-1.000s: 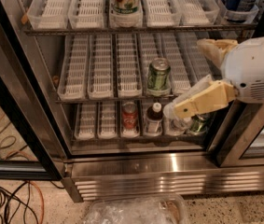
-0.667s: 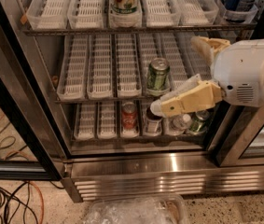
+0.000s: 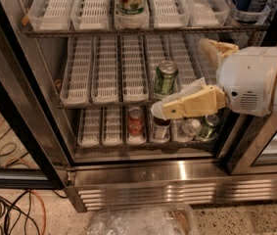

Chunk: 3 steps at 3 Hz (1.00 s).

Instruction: Pick pepsi can from top shelf of fridge

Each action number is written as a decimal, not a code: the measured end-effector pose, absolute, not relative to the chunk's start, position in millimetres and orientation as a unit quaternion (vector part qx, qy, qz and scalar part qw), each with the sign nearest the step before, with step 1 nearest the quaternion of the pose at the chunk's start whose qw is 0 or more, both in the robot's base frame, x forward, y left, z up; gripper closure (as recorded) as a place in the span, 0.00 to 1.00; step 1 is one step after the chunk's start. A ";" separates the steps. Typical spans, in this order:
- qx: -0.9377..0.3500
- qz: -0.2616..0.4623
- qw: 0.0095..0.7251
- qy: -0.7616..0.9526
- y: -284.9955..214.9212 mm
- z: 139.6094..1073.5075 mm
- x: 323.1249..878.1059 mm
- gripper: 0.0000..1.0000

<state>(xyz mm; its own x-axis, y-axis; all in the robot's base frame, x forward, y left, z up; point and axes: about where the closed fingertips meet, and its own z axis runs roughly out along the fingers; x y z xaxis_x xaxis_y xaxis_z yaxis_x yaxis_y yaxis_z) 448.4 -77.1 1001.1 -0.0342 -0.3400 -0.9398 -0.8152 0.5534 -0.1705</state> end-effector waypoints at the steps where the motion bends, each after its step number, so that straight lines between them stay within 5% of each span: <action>1: -0.374 0.215 0.595 0.678 -64.5 991.9 452.9 0.00; 3: -0.232 0.196 0.665 0.682 -97.4 959.1 467.1 0.00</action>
Offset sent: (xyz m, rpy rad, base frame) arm 0.0120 0.0332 -0.0084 0.4050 -0.1658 -0.2665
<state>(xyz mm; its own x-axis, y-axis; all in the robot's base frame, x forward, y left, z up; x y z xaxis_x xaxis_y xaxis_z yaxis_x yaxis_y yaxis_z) 467.1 -97.4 959.1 -0.0074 -0.0556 -0.9984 -0.5762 0.8163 -0.0411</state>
